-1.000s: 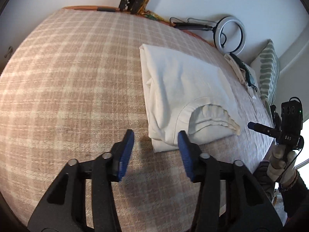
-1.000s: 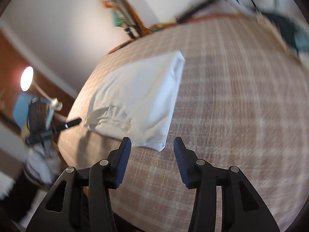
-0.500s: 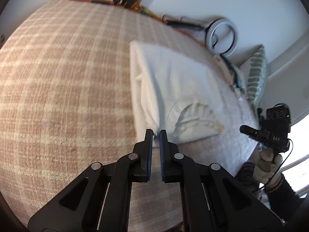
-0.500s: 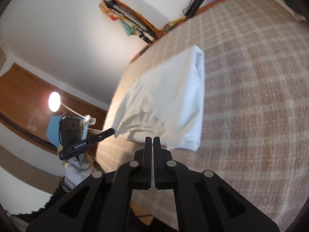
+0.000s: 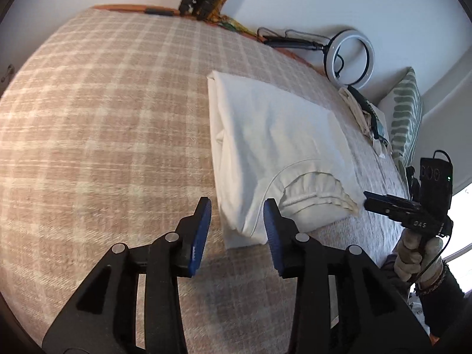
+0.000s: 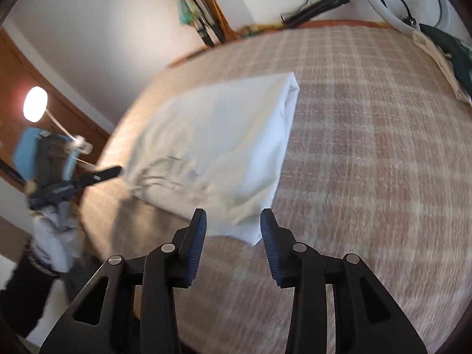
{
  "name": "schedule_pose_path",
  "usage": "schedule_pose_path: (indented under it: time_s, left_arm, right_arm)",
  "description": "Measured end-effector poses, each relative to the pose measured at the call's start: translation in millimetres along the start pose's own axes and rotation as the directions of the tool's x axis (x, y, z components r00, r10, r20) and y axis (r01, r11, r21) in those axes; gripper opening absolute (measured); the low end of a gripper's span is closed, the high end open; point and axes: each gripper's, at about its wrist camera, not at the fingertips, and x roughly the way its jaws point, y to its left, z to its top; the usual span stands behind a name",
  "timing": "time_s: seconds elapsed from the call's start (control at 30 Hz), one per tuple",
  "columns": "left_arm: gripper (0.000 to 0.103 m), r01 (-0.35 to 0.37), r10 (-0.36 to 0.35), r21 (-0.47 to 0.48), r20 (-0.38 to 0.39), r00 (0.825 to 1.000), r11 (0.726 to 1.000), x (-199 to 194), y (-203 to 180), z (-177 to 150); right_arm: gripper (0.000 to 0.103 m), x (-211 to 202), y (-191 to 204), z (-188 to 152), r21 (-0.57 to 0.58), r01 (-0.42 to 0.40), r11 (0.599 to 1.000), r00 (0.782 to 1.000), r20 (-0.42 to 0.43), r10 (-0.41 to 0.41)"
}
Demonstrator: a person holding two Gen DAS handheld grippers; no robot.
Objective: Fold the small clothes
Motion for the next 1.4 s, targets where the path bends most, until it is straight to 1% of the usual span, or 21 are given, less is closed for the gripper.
schedule_pose_path:
  time_s: [0.03, 0.07, 0.1, 0.13, 0.17, 0.2, 0.23, 0.33, 0.4, 0.53, 0.6, 0.67, 0.7, 0.73, 0.77, 0.8, 0.9, 1.0, 1.17, 1.3, 1.4]
  left_arm:
    - [0.016, 0.014, -0.014, -0.005, -0.017, 1.0, 1.0, 7, 1, 0]
    - [0.004, 0.03, -0.03, -0.017, -0.032, 0.999, 0.999, 11, 2, 0]
    - [0.003, 0.056, -0.058, -0.038, -0.043, 0.997, 0.998, 13, 4, 1]
    - [0.003, 0.083, -0.085, -0.057, -0.034, 0.996, 0.995, 11, 5, 2]
    - [0.003, 0.147, -0.149, -0.09, -0.019, 0.989, 0.985, 6, 8, 3]
    - [0.003, 0.188, -0.19, -0.11, -0.004, 0.982, 0.976, 0, 11, 4]
    - [0.003, 0.198, -0.199, -0.113, 0.004, 0.98, 0.974, -3, 12, 5]
    - [0.003, 0.146, -0.15, -0.094, -0.039, 0.988, 0.985, 4, 18, 4]
    - [0.003, 0.118, -0.126, -0.098, -0.085, 0.988, 0.988, 13, 21, 0]
    - [0.016, 0.063, -0.071, -0.088, -0.09, 0.993, 0.994, 13, 24, -3]
    - [0.025, 0.014, -0.017, -0.039, -0.095, 0.995, 0.999, 5, 22, -3]
    - [0.03, 0.003, -0.003, -0.011, -0.074, 0.997, 1.0, -4, 21, 0]
    - [0.033, 0.005, -0.005, -0.009, -0.058, 0.998, 1.0, -8, 21, 5]
    - [0.036, 0.012, -0.012, -0.019, -0.041, 0.999, 1.0, -10, 22, 12]
    - [0.038, 0.022, -0.023, -0.039, -0.026, 0.999, 0.999, -11, 24, 19]
    - [0.039, 0.032, -0.033, -0.057, -0.014, 0.999, 0.998, -10, 27, 27]
    - [0.04, 0.074, -0.073, -0.115, 0.017, 0.997, 0.991, -2, 34, 49]
    - [0.045, 0.09, -0.083, -0.172, 0.047, 0.995, 0.981, 12, 41, 69]
    - [0.045, 0.144, -0.132, -0.252, 0.063, 0.989, 0.957, 39, 56, 87]
    - [0.045, 0.177, -0.166, -0.271, 0.061, 0.984, 0.946, 54, 55, 94]
    - [0.044, 0.183, -0.171, -0.277, 0.066, 0.983, 0.943, 63, 55, 101]
  right_arm:
    - [0.033, 6, -1, 1, 0.003, 0.012, 1.0, 1.0, -0.018, -0.012]
    - [0.013, 11, -2, 2, 0.011, 0.004, 1.0, 0.999, -0.035, -0.003]
    - [0.006, 16, -5, 3, 0.032, -0.029, 0.999, 0.998, -0.051, 0.03]
    - [0.006, 15, -7, 2, 0.057, -0.053, 0.997, 0.997, -0.049, 0.056]
    - [0.005, 8, -11, 2, 0.099, -0.1, 0.99, 0.994, -0.024, 0.103]
    - [0.005, 2, -15, 0, 0.136, -0.166, 0.977, 0.986, -0.001, 0.167]
    - [0.005, -7, -22, -2, 0.184, -0.262, 0.947, 0.965, 0.039, 0.259]
    - [0.005, -19, -40, -8, 0.261, -0.348, 0.9, 0.938, 0.102, 0.332]
    - [0.005, -11, -48, -14, 0.277, -0.339, 0.899, 0.94, 0.065, 0.334]
    - [0.009, 4, -56, -23, 0.305, -0.261, 0.916, 0.96, -0.014, 0.278]
    - [0.011, -3, -52, -21, 0.242, -0.207, 0.948, 0.975, -0.033, 0.221]
    - [0.022, -13, -44, -14, 0.155, -0.14, 0.978, 0.989, -0.033, 0.147]
    - [0.026, -16, -42, -7, 0.124, -0.135, 0.983, 0.99, -0.018, 0.139]
    - [0.034, -21, -41, -2, 0.101, -0.14, 0.985, 0.99, 0.004, 0.14]
    - [0.04, -27, -41, 5, 0.083, -0.148, 0.985, 0.989, 0.035, 0.145]
    - [0.042, -28, -43, 12, 0.079, -0.151, 0.985, 0.987, 0.058, 0.147]
    - [0.043, -28, -53, 31, 0.09, -0.169, 0.982, 0.982, 0.105, 0.159]
    - [0.043, -11, -66, 49, 0.128, -0.186, 0.974, 0.978, 0.124, 0.17]
    - [0.043, 22, -90, 75, 0.205, -0.213, 0.955, 0.972, 0.146, 0.185]
    - [0.043, 46, -106, 85, 0.291, -0.324, 0.9, 0.942, 0.184, 0.28]
    - [0.032, 52, -119, 92, 0.329, -0.401, 0.855, 0.913, 0.218, 0.345]
